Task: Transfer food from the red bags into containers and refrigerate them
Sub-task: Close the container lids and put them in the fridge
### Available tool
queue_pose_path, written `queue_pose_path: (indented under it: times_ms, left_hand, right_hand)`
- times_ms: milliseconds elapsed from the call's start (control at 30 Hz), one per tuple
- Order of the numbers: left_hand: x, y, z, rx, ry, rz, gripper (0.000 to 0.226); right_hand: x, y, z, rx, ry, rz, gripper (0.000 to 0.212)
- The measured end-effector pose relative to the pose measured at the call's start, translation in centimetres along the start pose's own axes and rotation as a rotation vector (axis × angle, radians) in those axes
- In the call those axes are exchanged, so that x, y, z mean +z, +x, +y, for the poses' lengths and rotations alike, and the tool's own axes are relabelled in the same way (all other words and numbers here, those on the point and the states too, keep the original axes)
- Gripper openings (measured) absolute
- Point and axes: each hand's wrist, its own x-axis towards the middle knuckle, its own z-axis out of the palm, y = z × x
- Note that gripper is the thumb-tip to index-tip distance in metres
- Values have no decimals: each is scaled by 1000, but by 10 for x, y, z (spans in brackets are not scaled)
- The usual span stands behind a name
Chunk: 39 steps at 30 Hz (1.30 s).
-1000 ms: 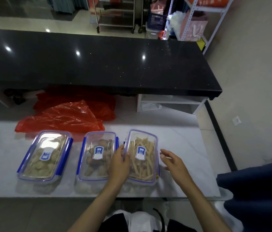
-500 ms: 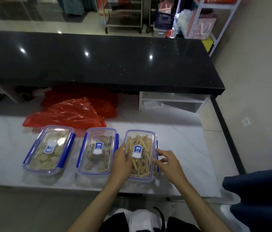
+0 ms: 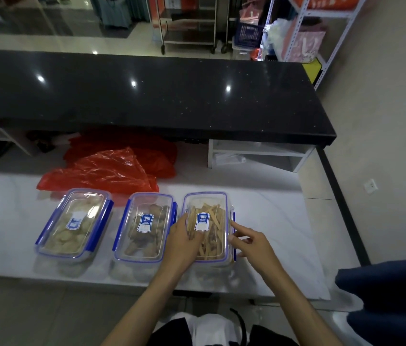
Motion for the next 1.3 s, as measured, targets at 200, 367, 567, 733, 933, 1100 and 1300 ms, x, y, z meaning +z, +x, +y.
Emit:
queue_pose_path:
  times_ms: [200, 367, 567, 733, 933, 1100, 1300]
  left_hand:
    - [6, -5, 8, 92, 42, -41, 31]
    - [3, -4, 10, 94, 38, -21, 34]
    - [-7, -8, -3, 43, -15, 0, 42]
    - [-6, -10, -8, 58, -33, 9, 44]
    - [1, -11, -6, 70, -28, -10, 45]
    - [-2, -6, -14, 28, -43, -3, 42]
    - [-1, -5, -23, -11, -87, 55, 42]
  right_hand:
    - [-13, -10, 8, 13, -13, 70, 43]
    - [-6, -10, 23, 56, -92, 25, 47]
    - [3, 3, 24, 50, -93, 18, 49]
    - [3, 2, 24, 44, -100, 27, 48]
    - [-1, -2, 34, 65, -107, 90, 45]
    - [5, -2, 30, 51, -70, 94, 47]
    - [13, -5, 26, 49, -94, 130, 45]
